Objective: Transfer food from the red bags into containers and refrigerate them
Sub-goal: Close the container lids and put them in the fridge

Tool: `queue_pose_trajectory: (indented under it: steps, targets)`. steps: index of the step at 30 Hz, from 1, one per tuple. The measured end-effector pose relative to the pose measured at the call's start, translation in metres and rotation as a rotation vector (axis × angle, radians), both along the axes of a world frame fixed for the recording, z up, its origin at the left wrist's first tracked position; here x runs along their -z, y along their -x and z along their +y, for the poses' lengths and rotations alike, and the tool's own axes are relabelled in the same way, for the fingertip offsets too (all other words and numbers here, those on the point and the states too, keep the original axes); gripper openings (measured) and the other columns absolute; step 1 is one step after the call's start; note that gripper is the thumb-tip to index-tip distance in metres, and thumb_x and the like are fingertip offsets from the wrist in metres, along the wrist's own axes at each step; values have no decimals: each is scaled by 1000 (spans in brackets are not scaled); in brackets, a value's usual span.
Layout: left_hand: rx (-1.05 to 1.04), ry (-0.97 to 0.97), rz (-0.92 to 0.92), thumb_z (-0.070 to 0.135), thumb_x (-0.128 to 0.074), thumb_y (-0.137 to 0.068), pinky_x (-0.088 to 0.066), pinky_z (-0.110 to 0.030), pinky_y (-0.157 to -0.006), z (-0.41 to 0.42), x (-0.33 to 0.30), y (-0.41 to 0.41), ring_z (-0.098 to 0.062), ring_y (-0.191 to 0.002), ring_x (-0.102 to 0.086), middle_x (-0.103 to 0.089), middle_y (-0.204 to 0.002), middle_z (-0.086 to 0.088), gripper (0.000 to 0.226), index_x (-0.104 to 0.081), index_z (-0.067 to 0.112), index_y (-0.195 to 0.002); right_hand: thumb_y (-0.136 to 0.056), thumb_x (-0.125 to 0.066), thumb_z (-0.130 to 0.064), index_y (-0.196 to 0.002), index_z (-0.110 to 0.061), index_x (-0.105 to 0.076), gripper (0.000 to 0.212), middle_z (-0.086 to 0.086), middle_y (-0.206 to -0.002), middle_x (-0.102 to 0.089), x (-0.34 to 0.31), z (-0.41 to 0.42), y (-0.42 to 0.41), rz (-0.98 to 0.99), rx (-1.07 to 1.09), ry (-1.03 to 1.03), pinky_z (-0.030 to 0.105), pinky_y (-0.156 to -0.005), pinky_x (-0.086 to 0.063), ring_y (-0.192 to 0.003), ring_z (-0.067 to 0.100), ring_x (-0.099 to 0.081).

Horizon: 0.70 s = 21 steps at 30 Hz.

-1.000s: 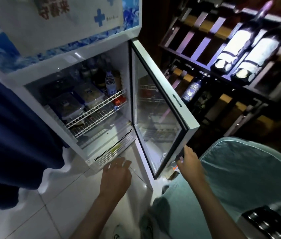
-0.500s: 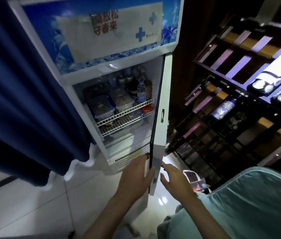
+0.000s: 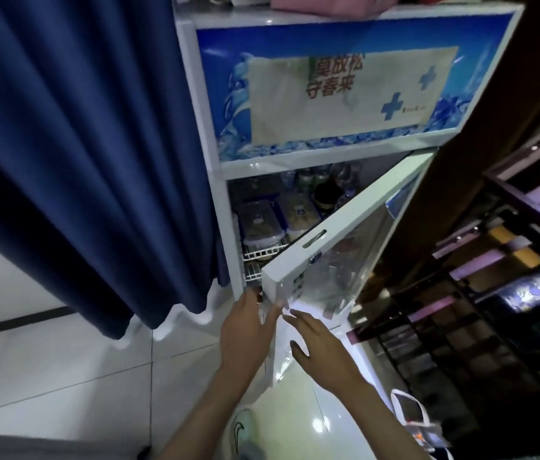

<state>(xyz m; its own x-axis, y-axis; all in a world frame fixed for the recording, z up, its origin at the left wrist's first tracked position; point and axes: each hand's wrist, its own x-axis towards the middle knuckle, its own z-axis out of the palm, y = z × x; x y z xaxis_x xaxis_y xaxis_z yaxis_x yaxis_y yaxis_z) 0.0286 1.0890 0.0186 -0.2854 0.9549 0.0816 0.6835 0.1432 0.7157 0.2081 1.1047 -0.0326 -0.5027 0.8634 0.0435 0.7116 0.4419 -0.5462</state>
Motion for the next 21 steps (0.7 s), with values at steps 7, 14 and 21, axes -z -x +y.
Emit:
queue_pose_trajectory:
  steps: [7, 14, 21]
  targets:
    - [0, -38, -48, 54, -55, -99, -42, -24, -97, 63, 10, 63, -15, -126, -53, -50, -142, 2, 50, -60, 18, -134, -102, -50, -32, -158, -39, -26, 61, -9, -163, -30, -6, 69, 48, -102, -3, -58, 33, -112, -44, -148, 13, -32]
    - [19, 7, -296, 59, -65, -92, -32, -30, -118, 126, 15, 118, -9, -153, -28, -23, -167, 13, 53, -62, 32, -138, -101, -50, -33, -159, -47, 1, 78, 11, -171, -2, -6, 114, 99, -194, 74, -30, 38, -116, -37, -156, 28, -18]
    - [16, -30, -585, 50, -70, -92, -25, -34, -126, 172, 8, 141, -5, -152, -27, -23, -167, 17, 93, -12, 33, -163, -98, -56, -35, -161, -41, 2, 86, 18, -167, 22, -7, 152, 135, -254, 116, -44, 44, -113, -42, -155, 36, -18]
